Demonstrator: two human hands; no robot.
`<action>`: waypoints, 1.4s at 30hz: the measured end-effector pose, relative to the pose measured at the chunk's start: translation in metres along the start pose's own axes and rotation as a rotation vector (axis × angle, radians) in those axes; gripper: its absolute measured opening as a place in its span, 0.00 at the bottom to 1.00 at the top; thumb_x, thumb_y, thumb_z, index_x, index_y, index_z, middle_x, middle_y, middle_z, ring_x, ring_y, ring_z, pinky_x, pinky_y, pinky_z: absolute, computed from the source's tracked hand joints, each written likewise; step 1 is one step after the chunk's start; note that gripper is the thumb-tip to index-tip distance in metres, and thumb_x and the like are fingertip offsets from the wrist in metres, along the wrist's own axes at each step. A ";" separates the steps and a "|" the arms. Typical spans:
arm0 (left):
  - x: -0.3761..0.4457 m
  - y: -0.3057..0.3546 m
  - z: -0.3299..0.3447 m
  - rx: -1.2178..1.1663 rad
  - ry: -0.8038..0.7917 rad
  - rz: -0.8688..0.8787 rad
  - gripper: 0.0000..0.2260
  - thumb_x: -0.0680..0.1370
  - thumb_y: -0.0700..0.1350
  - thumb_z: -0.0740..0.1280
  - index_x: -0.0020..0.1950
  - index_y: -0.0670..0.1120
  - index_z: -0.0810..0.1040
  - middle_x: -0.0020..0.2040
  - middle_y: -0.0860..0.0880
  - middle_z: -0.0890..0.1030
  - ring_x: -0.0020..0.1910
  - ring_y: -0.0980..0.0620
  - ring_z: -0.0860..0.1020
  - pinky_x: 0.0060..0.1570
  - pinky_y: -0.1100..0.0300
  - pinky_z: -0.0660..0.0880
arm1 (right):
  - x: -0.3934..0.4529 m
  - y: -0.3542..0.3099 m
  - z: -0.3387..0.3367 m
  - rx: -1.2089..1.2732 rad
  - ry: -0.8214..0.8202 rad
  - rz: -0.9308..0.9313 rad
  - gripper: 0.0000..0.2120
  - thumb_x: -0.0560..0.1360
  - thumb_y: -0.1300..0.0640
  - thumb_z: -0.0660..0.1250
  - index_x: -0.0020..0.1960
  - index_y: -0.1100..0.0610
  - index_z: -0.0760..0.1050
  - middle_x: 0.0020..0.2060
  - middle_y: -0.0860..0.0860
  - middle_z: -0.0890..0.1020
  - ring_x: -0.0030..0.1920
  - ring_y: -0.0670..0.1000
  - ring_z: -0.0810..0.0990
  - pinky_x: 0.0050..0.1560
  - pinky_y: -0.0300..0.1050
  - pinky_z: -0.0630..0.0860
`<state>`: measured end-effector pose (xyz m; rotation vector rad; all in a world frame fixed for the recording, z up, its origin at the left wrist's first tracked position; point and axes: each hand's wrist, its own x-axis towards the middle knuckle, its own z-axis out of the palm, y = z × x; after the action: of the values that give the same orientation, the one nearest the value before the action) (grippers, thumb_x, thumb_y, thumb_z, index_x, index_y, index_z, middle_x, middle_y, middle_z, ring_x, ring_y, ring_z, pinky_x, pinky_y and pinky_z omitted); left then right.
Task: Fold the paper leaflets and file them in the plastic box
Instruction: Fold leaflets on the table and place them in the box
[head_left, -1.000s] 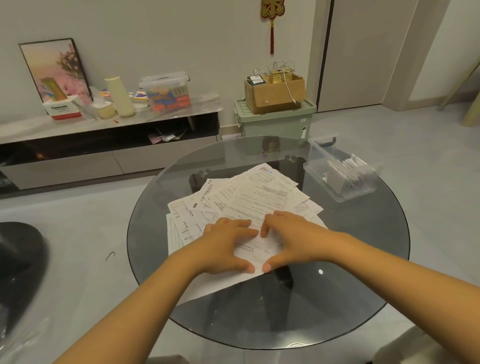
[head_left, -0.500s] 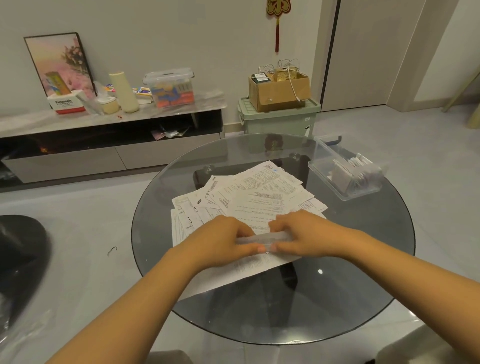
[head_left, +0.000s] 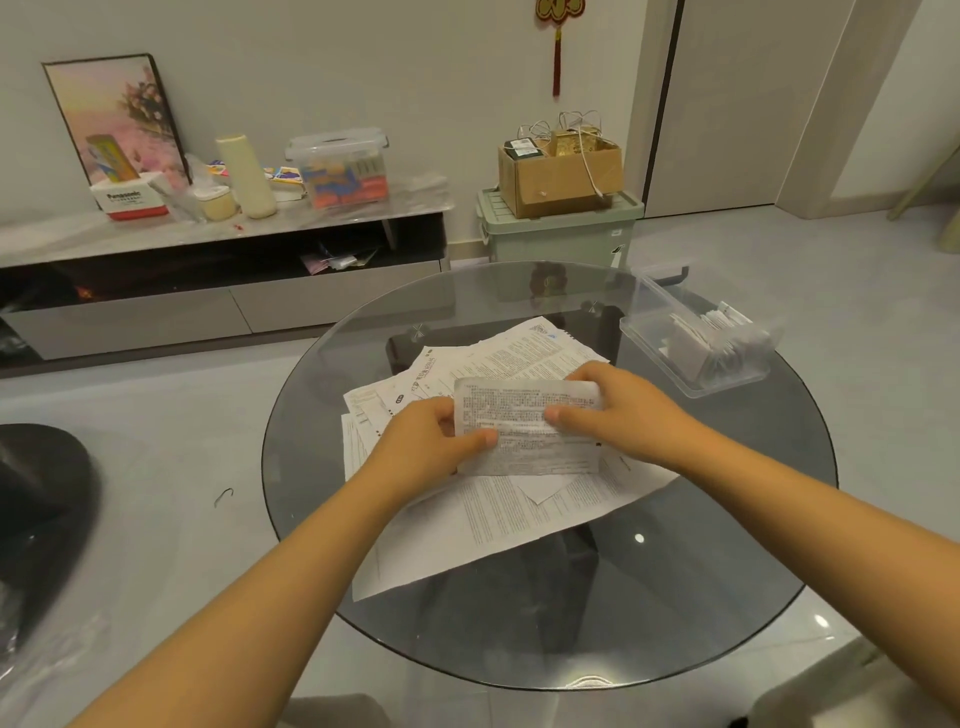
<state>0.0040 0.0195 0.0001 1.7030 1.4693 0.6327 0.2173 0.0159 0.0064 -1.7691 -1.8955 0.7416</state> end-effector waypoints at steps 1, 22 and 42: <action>0.002 0.000 0.004 0.045 0.045 -0.004 0.11 0.74 0.49 0.71 0.56 0.51 0.77 0.50 0.56 0.81 0.44 0.59 0.79 0.46 0.61 0.78 | 0.000 -0.001 0.003 -0.005 0.018 0.021 0.22 0.71 0.42 0.68 0.60 0.50 0.69 0.53 0.45 0.76 0.50 0.47 0.76 0.47 0.45 0.75; 0.009 -0.013 0.016 0.633 -0.074 0.253 0.23 0.73 0.59 0.68 0.67 0.56 0.71 0.66 0.56 0.68 0.68 0.54 0.63 0.67 0.56 0.53 | -0.001 0.001 0.018 -0.453 -0.178 -0.278 0.22 0.72 0.41 0.67 0.63 0.45 0.73 0.61 0.44 0.73 0.61 0.47 0.68 0.61 0.42 0.65; 0.009 -0.004 0.022 0.545 0.057 0.126 0.24 0.74 0.55 0.70 0.67 0.52 0.66 0.64 0.52 0.72 0.56 0.52 0.74 0.55 0.57 0.73 | 0.001 0.003 0.015 -0.404 -0.077 -0.134 0.19 0.73 0.47 0.68 0.62 0.46 0.69 0.57 0.47 0.76 0.56 0.49 0.74 0.53 0.44 0.73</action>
<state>0.0206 0.0230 -0.0162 2.2191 1.6878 0.3625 0.2101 0.0154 -0.0066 -1.8362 -2.3168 0.4022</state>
